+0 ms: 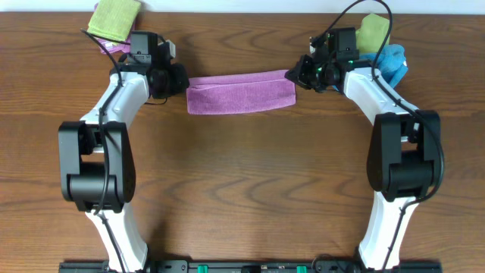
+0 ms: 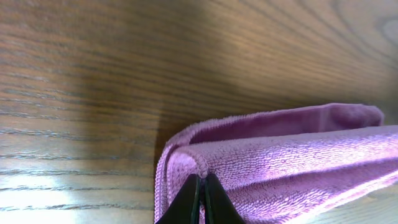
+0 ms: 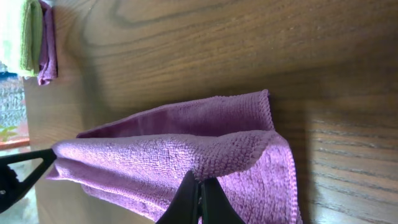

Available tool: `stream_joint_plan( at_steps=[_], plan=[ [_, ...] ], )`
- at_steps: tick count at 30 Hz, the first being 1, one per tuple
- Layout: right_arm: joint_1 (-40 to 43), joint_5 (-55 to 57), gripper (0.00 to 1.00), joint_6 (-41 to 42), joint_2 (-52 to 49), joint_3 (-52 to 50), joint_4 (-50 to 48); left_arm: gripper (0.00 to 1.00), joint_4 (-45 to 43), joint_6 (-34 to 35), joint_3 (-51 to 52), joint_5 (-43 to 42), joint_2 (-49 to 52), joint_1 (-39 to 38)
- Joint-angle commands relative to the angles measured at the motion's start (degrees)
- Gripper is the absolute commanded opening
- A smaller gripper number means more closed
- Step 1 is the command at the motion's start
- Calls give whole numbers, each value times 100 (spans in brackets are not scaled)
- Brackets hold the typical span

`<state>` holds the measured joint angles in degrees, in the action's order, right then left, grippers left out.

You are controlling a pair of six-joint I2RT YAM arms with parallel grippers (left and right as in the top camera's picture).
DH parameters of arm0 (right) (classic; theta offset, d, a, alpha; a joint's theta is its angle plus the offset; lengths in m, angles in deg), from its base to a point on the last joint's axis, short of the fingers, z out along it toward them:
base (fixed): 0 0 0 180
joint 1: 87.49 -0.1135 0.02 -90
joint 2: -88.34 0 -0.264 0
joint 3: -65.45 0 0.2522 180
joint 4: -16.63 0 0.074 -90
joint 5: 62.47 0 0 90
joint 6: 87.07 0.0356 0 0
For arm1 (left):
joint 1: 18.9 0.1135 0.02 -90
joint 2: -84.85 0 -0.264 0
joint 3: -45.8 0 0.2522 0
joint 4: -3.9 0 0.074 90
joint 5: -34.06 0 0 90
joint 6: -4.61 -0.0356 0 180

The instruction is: Fold the cloth

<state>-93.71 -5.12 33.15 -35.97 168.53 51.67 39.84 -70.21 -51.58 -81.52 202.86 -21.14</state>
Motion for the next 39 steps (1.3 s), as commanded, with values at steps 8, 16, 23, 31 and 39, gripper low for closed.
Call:
stream_joint_plan(
  at_steps=[8, 16, 23, 31, 39],
  plan=[
    [-37, 103, 2, 146, -229, 111, -70, 5, 280, 42, -105, 225, 173, 33],
    [-42, -74, 1, 116, -229, 111, 433, 6, 638, -44, -146, 356, 118, 35],
    [-42, -37, 1, 55, -229, 111, 584, 6, 669, -92, -146, 409, 118, 35],
    [114, -299, 75, -37, -63, 131, 686, 40, 1606, -518, -933, 527, 107, 48],
    [243, -205, 1, -225, 1005, 227, 623, 6, 2822, -643, -2459, 715, 101, 2]
  ],
)
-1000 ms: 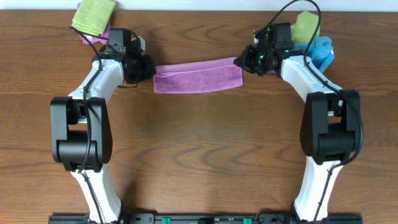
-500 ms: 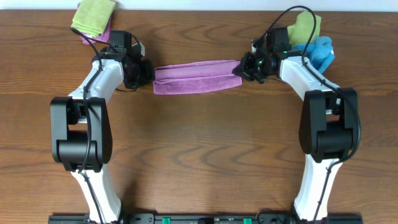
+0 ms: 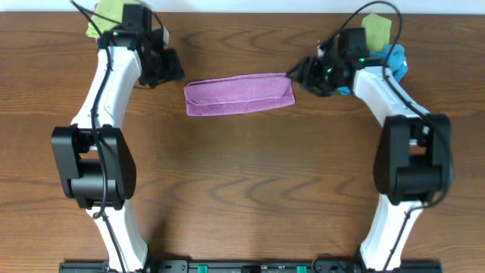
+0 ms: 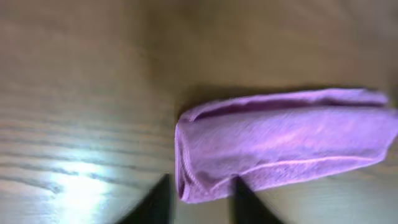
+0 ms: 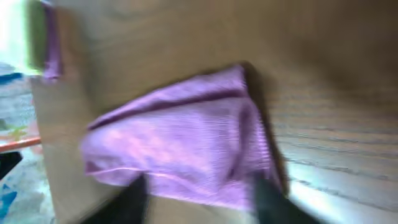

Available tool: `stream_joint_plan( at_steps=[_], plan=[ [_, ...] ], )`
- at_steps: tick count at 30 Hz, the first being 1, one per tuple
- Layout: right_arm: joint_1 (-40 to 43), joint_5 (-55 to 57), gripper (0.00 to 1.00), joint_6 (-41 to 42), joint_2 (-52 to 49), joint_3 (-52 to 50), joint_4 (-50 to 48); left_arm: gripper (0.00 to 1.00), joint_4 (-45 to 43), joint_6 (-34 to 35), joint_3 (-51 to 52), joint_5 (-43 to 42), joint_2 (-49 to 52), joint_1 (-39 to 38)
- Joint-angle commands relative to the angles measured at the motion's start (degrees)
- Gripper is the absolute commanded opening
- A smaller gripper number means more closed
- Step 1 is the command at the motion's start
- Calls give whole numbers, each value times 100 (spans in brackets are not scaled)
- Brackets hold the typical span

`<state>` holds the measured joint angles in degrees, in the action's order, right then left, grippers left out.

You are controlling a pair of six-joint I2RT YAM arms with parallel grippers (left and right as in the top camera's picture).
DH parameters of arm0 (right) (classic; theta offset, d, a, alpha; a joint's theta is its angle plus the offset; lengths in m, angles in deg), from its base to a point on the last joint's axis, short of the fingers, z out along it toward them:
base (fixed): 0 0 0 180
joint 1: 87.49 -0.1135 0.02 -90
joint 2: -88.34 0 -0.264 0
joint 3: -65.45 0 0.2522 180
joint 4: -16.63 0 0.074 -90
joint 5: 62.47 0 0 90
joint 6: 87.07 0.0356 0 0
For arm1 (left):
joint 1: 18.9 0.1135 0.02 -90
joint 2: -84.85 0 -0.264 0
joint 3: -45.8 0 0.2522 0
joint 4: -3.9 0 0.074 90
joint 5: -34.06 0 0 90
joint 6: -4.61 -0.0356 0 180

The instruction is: Fold the cloth

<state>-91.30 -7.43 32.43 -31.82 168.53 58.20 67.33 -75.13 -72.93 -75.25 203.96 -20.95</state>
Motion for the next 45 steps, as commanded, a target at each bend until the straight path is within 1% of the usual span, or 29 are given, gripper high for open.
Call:
stream_joint_plan(
  at_steps=[1, 5, 7, 9, 14, 27, 28, 29, 30, 31, 32, 33, 36, 41, 45],
  plan=[
    [-26, 170, 2, -155, 686, 232, -31, 6, 17, -151, -326, 92, -9, -37],
    [-350, 1207, 2, -581, 774, 232, 219, 6, -76, -181, -271, 789, 166, -308],
    [-507, 1569, 1, -647, 667, 232, 310, 6, -66, -393, -264, 1174, 337, -518],
    [-592, 1698, 1, -643, 564, 232, 306, 6, -33, -426, -260, 1624, 553, -758],
    [-573, 1718, 1, -741, 525, 232, 332, 6, -44, -448, -260, 1840, 905, -1080],
    [-546, 1867, 1, -883, 461, 229, 415, 6, -63, -302, -251, 1797, 1467, -1088],
    [-535, 1867, 2, -883, 417, 229, 422, 6, -74, -295, -238, 1797, 1467, -1091],
    [-509, 1794, 10, -879, 361, 229, 439, 6, -98, -295, -221, 1797, 1467, -1088],
    [-446, 1561, 27, -879, 258, 229, 442, 6, -105, -295, -203, 1797, 1467, -1088],
    [-374, 1283, 39, -879, 173, 229, 431, 6, -107, -295, -184, 1781, 1469, -1088],
    [-299, 997, 65, -879, 111, 229, 413, 6, -114, -295, -155, 1777, 1469, -1086],
    [-216, 693, 82, -879, 42, 229, 380, 6, -114, -295, -122, 1777, 1469, -1084],
    [98, -330, 92, -870, -223, 229, 234, 6, -120, -297, 35, 1657, 1469, -1084],
    [376, -1283, 92, -872, -660, 229, 197, 6, -175, -297, 122, 1517, 1469, -1084],
    [428, -2090, 92, -807, -1003, 232, -136, 6, -170, -297, 122, 1451, 1467, -1084]
  ],
)
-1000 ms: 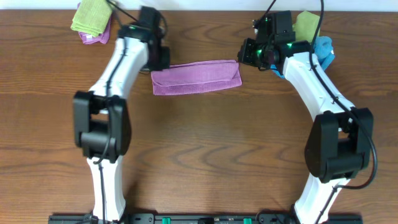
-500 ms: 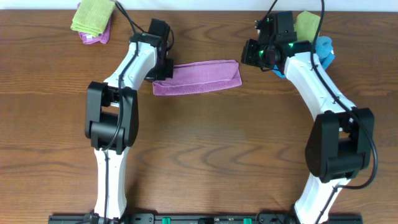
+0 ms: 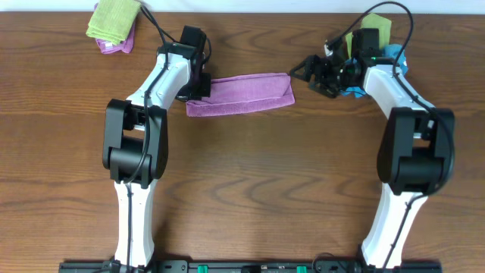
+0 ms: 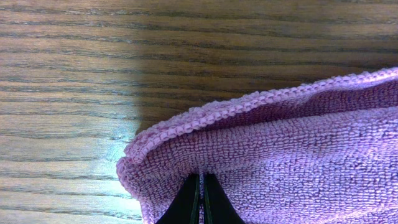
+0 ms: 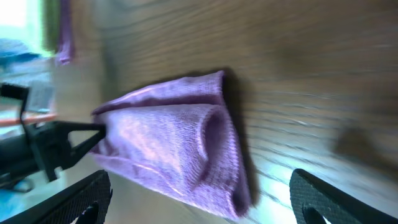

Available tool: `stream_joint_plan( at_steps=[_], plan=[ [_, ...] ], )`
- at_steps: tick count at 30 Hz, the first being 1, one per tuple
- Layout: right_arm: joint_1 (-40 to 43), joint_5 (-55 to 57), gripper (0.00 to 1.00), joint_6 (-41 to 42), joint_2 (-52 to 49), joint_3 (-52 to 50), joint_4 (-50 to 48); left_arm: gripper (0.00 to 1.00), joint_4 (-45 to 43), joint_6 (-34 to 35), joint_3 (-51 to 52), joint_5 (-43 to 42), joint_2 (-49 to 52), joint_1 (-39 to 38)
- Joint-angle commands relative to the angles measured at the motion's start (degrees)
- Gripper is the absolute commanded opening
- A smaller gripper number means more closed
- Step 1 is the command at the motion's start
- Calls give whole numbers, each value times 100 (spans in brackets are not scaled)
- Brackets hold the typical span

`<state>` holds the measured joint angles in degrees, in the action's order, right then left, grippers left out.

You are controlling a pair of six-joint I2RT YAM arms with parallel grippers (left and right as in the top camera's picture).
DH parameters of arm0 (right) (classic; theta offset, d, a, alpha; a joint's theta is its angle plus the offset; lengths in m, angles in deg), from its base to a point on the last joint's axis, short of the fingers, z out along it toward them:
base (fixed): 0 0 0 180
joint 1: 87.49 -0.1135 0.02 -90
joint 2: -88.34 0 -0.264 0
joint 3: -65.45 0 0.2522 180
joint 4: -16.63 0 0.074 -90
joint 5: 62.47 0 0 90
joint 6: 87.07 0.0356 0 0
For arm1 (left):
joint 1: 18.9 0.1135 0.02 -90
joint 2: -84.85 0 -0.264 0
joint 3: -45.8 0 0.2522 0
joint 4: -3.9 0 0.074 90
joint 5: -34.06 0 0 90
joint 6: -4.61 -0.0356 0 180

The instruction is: Fold the cloth

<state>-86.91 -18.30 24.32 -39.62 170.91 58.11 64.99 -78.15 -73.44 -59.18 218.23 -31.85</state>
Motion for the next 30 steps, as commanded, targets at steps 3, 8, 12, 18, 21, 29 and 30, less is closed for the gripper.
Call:
stream_joint_plan(
  at_steps=[3, 8, 12, 18, 21, 29, 30],
  plan=[
    [-11, -1405, 91, 306, -472, 13, -511, 6, 66, 2, 173, -245, 42, 7],
    [17, -1386, 88, 470, -684, 17, -673, 6, 68, 2, 173, -260, 39, 7],
    [11, -1075, 86, 470, -708, 17, -629, 6, 66, 2, 173, -284, 42, 7],
    [-192, -898, 84, 468, -800, 17, -562, 6, 42, 0, 173, -387, 42, 7],
    [-251, -859, 84, 472, -846, 17, -568, 6, 44, 2, 173, -389, 42, 7],
    [-382, -863, 79, 586, -1051, 17, -592, 6, 39, 2, 173, -387, 39, 7],
    [-409, -859, 76, 601, -1073, 17, -603, 6, 37, 2, 173, -387, 42, 9]
  ],
)
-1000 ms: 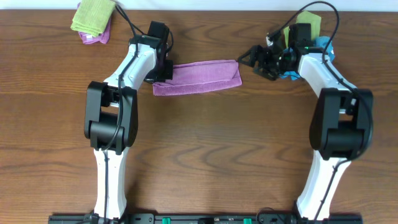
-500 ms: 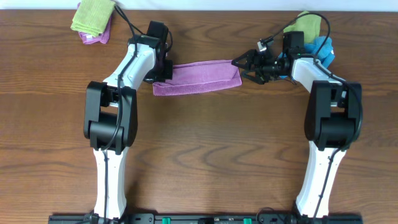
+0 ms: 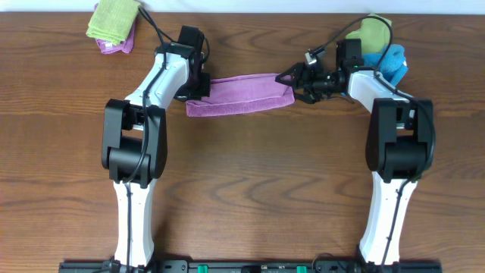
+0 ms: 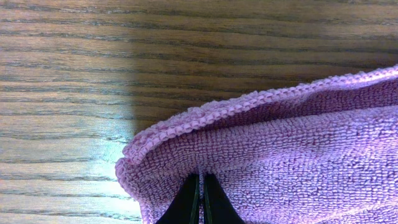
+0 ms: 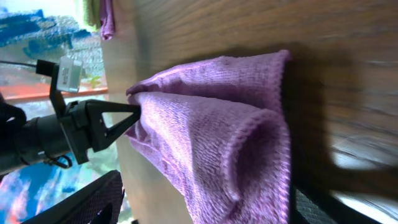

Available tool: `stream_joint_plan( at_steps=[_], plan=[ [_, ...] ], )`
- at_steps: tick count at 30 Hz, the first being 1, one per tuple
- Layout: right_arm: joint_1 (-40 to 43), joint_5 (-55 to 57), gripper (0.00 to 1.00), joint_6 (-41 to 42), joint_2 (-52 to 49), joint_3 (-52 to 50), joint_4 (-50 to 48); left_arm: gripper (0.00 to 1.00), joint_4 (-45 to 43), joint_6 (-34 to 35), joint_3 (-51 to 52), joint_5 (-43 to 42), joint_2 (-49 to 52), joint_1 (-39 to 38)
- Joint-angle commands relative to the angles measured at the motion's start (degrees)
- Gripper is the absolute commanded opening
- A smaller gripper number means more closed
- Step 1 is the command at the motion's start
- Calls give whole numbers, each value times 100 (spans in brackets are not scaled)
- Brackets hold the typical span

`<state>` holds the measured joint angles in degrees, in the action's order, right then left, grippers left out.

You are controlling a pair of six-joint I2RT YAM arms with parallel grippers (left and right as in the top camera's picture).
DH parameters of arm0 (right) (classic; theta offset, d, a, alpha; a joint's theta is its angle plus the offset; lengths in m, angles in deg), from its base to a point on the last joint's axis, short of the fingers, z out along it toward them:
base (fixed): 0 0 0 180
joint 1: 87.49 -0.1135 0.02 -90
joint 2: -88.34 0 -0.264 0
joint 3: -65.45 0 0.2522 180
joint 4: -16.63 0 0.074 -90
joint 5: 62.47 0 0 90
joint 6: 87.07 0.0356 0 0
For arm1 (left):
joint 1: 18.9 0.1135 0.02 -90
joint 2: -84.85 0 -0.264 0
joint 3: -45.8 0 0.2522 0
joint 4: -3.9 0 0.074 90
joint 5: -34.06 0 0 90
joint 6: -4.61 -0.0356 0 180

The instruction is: Fold the cloth

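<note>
The purple cloth [image 3: 239, 95] lies on the wooden table as a long folded strip. My left gripper [image 3: 199, 85] sits at its left end. In the left wrist view the left gripper [image 4: 200, 194] is shut on the top layers of the purple cloth [image 4: 298, 155] near the corner. My right gripper [image 3: 292, 79] is at the strip's right end. In the right wrist view the right gripper [image 5: 205, 202] is wide open, with the looped end of the cloth [image 5: 205, 124] between its spread fingers [image 5: 93, 202].
A green cloth [image 3: 114, 18] lies on a small purple one at the back left corner. A yellow-green cloth [image 3: 374, 32] and a blue cloth [image 3: 392, 61] lie at the back right, just behind the right arm. The table's far edge runs close behind the strip.
My right gripper was open a little to the right of the cloth and is now at its right end, still open, with the fold between its fingers. The left gripper has stayed shut on the left end.
Both grippers were first shut on the ends of the folded strip. Then both were open and drawn back from it. Later the left was shut on the left end again while the right stood open off to the right; now the right straddles the right end.
</note>
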<state>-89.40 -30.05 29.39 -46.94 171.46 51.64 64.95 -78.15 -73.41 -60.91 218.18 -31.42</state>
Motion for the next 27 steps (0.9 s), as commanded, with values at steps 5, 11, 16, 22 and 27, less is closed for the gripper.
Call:
stream_joint_plan(
  at_steps=[5, 11, 16, 22, 27],
  plan=[
    [-175, 358, 45, 284, -350, -37, -170, 5, 44, 2, 170, -214, 46, -37],
    [-138, 223, 1, 527, -337, 35, -262, 6, 46, 168, 175, -219, 46, -37],
    [-146, 210, 1, 492, -90, 452, 20, 6, 48, 385, 175, -284, 46, -39],
    [-308, 299, 1, 326, 295, 1091, 345, 6, -28, 713, 175, -520, 46, -127],
    [-669, 317, 1, 323, 527, 1285, 348, 6, -350, 1027, 175, -894, 46, -264]
  ],
)
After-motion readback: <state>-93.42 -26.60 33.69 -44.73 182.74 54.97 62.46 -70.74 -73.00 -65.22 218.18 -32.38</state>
